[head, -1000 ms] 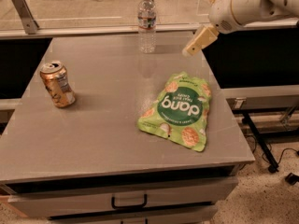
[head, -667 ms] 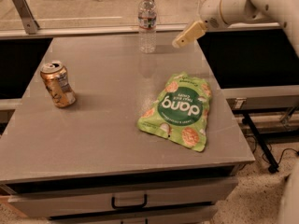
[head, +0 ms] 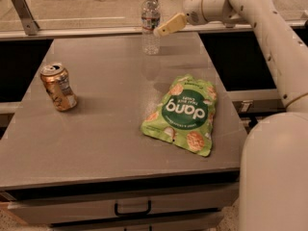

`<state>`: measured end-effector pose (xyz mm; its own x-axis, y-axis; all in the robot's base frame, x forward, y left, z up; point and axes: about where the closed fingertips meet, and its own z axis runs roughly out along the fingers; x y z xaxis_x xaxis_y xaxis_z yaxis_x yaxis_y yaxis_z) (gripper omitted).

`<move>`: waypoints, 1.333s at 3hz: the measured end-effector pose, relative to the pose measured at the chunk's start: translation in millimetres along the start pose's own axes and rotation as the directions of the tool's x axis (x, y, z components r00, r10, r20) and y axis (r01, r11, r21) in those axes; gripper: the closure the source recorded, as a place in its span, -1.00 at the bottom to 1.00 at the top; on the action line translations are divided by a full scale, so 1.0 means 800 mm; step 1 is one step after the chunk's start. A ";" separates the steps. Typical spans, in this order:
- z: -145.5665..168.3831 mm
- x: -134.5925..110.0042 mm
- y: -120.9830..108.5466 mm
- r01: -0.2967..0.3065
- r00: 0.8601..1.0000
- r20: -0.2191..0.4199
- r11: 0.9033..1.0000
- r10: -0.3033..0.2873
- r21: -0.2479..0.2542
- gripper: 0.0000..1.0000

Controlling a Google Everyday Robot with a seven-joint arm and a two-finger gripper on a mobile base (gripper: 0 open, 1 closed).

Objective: Pick water bottle

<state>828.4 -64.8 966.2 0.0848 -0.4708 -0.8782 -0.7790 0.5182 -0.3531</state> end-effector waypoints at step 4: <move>0.090 -0.005 0.049 -0.181 0.983 -0.002 0.975 0.182 -0.132 0.24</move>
Offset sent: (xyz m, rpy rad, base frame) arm 0.0213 0.0903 -0.0314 0.0955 0.2036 0.1050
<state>842.3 8.5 933.1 -0.0597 -0.3698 -0.9272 -0.8565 0.4960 -0.1427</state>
